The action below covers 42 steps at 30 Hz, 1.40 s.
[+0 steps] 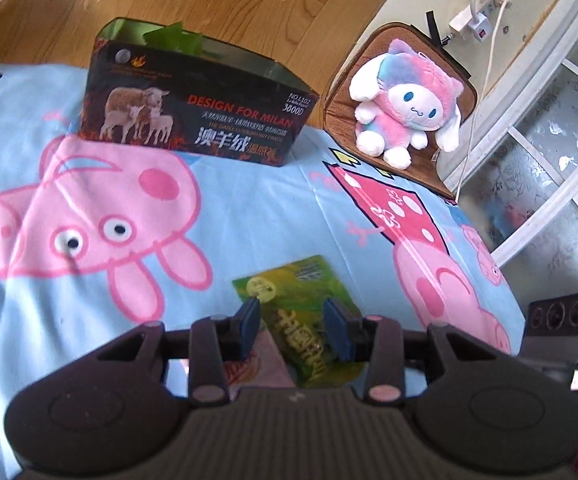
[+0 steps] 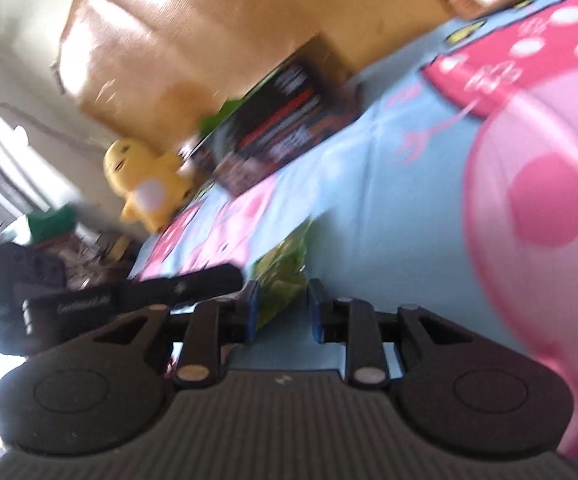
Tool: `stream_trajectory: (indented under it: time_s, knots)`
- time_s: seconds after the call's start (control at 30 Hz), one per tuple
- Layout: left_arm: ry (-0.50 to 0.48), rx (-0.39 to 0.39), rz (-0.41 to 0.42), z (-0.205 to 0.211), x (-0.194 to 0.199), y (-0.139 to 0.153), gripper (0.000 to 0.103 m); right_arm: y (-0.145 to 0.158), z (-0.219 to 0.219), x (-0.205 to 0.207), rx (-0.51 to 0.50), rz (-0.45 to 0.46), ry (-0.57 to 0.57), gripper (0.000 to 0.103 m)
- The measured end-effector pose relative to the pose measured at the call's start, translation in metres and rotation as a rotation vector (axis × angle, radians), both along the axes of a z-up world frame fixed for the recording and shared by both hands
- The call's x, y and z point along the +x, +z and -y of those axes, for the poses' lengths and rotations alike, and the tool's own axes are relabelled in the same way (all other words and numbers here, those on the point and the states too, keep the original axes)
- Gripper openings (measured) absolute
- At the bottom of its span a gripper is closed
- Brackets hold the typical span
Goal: Organize snacks
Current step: 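Grasp the green snack bag with left tool and drop it into the tin box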
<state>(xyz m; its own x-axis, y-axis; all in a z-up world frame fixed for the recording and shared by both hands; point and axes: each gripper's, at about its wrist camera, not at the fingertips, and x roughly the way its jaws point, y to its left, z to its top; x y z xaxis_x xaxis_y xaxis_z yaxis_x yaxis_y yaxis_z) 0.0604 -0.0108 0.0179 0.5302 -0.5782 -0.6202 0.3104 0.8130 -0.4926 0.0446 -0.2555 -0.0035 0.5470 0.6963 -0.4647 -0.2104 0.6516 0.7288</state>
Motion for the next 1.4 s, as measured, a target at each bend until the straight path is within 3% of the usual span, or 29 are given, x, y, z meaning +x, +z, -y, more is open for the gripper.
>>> stream_trajectory:
  time_s: [0.1,0.2,0.3,0.33,0.43,0.5,0.53,0.63,0.67,0.83,1.03,1.13,1.23,1.27,1.4]
  knots:
    - [0.008,-0.009,-0.010,-0.004,-0.001,0.001,0.036,-0.005,-0.003,0.001,0.055,-0.022,0.004,0.015]
    - [0.013,-0.031,-0.013,-0.007,0.002,0.009,0.038,-0.005,0.006,0.001,0.108,-0.031,-0.031,0.012]
    - [0.004,-0.068,-0.004,-0.006,0.004,0.018,0.059,-0.014,0.029,0.002,0.266,-0.094,-0.072,0.012]
    - [-0.007,-0.085,-0.006,-0.004,0.005,0.019,0.062,-0.018,0.035,0.002,0.323,-0.108,-0.081,0.012]
    - [-0.061,-0.142,-0.061,0.007,0.012,0.014,0.064,-0.024,0.044,0.001,0.450,-0.122,-0.081,0.012]
    - [-0.080,-0.191,-0.095,0.013,0.015,0.008,0.066,-0.024,0.047,0.001,0.484,-0.123,-0.081,0.012]
    - [-0.088,-0.208,-0.102,0.015,0.016,0.007,0.059,-0.025,0.046,0.001,0.487,-0.124,-0.079,0.012]
    - [-0.087,-0.188,-0.070,0.020,0.018,0.012,0.043,-0.022,0.046,0.006,0.460,-0.125,-0.085,0.012]
    - [-0.083,-0.182,-0.060,0.019,0.019,0.015,0.041,-0.020,0.047,0.011,0.460,-0.124,-0.082,0.012]
    - [-0.057,-0.173,-0.002,0.010,0.047,0.043,0.044,0.010,0.037,0.044,0.375,-0.024,-0.050,0.012]
    - [0.040,-0.092,0.113,0.007,0.112,0.077,0.050,0.048,0.004,0.116,0.241,0.100,-0.071,0.012]
    - [0.097,-0.051,0.116,0.010,0.149,0.078,0.053,0.060,-0.015,0.148,0.085,0.174,-0.110,0.016]
    - [0.150,0.013,0.125,0.014,0.171,0.072,0.056,0.061,-0.039,0.160,-0.229,0.316,-0.164,0.034]
    - [0.167,0.026,0.130,0.014,0.173,0.070,0.056,0.060,-0.042,0.158,-0.277,0.359,-0.183,0.034]
    - [0.158,0.053,0.134,0.014,0.164,0.064,0.056,0.057,-0.030,0.138,-0.257,0.387,-0.203,0.036]
